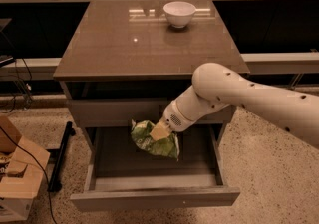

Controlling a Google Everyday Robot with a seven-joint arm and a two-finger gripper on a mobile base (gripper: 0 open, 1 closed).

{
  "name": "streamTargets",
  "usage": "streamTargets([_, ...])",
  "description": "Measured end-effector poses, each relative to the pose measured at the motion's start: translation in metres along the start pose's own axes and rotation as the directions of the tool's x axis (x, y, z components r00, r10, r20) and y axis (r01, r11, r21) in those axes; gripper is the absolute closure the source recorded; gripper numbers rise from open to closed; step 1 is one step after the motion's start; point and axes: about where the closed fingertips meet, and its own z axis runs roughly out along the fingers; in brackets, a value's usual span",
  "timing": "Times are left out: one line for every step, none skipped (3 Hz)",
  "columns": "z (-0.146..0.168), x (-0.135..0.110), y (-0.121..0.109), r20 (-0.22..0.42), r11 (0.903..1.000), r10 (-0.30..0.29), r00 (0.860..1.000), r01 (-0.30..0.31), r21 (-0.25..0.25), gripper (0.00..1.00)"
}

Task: Place green jalapeno chip bag into middle drawer

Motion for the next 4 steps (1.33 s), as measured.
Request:
streamTargets([0.042,0.022,-0.028,0.010,0.9971,0.073,0.997,-0.072,-0.025,1.00])
streamTargets([0.082,0.047,-0.050,0.026,0.9867,0.151,0.988,-0.149,-0.064,1.00])
streamTargets([0.122,0.075,-0.066,0.041,0.9650,0.240,0.970,-0.234,-0.118,0.94])
streamTargets([0.159,0.095,-0.072,0.051,0.9358,0.318,0.947,-0.305,-0.178,0.75])
